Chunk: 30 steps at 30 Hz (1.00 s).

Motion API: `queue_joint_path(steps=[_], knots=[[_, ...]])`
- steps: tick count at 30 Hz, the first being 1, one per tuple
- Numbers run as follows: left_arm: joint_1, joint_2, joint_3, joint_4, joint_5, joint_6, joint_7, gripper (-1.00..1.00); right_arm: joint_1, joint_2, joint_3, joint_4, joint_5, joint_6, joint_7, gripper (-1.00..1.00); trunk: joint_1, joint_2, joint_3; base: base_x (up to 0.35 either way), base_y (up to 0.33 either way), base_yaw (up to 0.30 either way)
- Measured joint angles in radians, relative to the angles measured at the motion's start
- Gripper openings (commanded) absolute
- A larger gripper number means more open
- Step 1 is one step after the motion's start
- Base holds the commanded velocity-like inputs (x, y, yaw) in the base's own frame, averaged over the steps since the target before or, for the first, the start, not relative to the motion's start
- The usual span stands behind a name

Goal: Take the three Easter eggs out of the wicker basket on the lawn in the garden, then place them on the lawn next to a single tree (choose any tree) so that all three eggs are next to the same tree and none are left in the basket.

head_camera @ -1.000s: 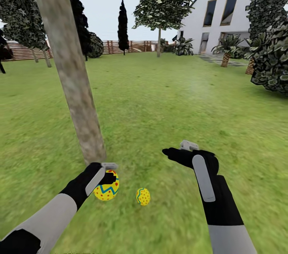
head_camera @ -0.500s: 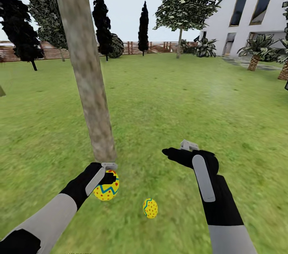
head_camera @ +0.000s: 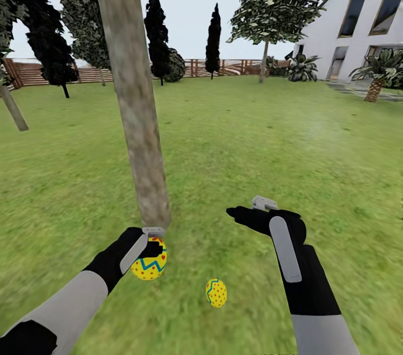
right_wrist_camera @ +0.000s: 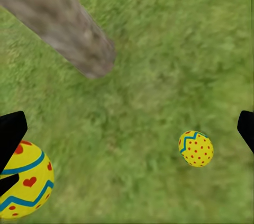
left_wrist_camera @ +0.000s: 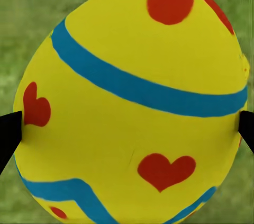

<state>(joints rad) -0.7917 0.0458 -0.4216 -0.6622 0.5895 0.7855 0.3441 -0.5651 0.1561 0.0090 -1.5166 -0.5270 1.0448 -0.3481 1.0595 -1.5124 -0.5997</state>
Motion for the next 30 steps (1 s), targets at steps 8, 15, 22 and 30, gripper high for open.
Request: queue_joint_path(steps=[8, 15, 22, 30], knots=[[0.001, -0.001, -0.001, 0.000, 0.000, -0.029, -0.001, -1.00, 0.000, 0.000, 0.000, 0.000, -0.002, 0.000, 0.001, 1.00, 0.031, -0.056, -0.017, 0.000, 0.000, -0.213], [0.001, -0.001, 0.003, 0.000, 0.000, -0.056, -0.001, -1.00, 0.000, 0.000, 0.001, 0.000, -0.001, 0.000, 0.001, 1.00, 0.058, -0.105, -0.036, 0.000, 0.000, -0.052], [-0.003, -0.001, 0.008, 0.001, 0.006, -0.054, -0.005, -1.00, 0.000, 0.000, 0.001, 0.000, 0.000, 0.000, 0.003, 1.00, 0.084, -0.154, -0.058, 0.000, 0.000, -0.001], [-0.003, 0.000, 0.008, 0.000, 0.004, -0.048, -0.005, -1.00, 0.000, 0.001, 0.002, 0.000, -0.001, 0.000, 0.005, 1.00, 0.111, -0.203, -0.080, 0.000, 0.000, 0.000]])
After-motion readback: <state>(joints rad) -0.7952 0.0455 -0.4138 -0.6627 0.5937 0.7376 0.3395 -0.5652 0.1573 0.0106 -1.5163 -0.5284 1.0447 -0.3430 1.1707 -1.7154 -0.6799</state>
